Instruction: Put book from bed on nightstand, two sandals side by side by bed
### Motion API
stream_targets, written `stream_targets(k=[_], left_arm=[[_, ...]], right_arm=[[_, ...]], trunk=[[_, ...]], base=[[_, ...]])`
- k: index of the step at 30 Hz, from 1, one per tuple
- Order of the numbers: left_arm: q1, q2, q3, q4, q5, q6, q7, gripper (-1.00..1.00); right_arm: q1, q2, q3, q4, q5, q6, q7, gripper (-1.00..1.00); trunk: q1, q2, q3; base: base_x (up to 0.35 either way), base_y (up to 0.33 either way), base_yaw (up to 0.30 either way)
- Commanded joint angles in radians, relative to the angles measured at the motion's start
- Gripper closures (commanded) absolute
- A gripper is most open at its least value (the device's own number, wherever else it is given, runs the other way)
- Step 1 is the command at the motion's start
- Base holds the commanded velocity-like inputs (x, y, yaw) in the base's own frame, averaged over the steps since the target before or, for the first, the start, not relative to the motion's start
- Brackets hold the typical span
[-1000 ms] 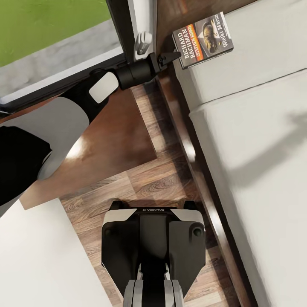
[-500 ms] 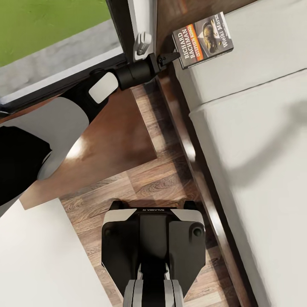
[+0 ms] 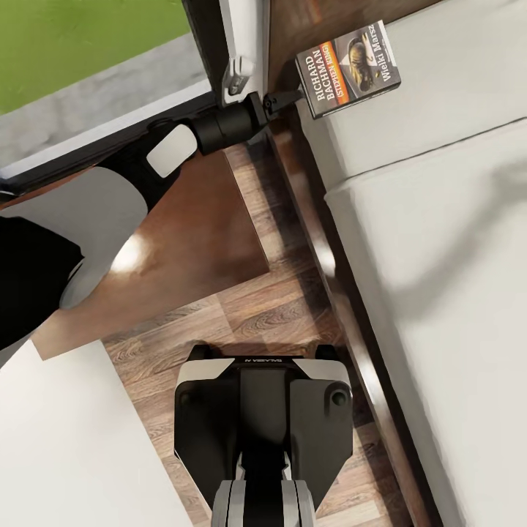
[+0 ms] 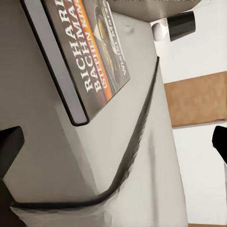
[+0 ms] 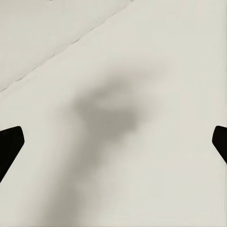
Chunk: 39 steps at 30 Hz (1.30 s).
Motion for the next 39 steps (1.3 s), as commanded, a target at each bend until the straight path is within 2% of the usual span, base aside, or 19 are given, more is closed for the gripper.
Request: stream_targets(k=[1,13,20,39], left_arm=[[-0.001,0.000,-0.004,0.001,0.011,0.009,-0.002,-1.00],[0.001,0.033,-0.004,0.005,0.010,0.004,0.028,-1.00],[0.000,0.047,-0.004,0.020,0.010,-0.007,0.065,-1.00],[-0.007,0.054,-0.003,0.051,0.011,-0.042,0.161,-1.00]], right_arm=[[-0.001,0.000,0.000,0.001,0.004,0.003,0.005,-1.00],[0.000,-0.004,-0.001,-0.010,0.004,0.004,-0.002,-1.00],[0.001,-0.021,0.000,-0.011,0.003,0.004,-0.001,-1.00],[0.001,-0.049,-0.001,-0.006,0.001,0.006,0.002,-1.00]], trunk=[[0.000,-0.001,-0.001],[0.000,-0.001,-0.001],[0.000,-0.001,-0.001],[0.000,-0.001,-0.001]], base=[[0.000,0.000,0.000],[0.000,0.000,0.000],[0.000,0.000,0.000],[0.000,0.000,0.000]])
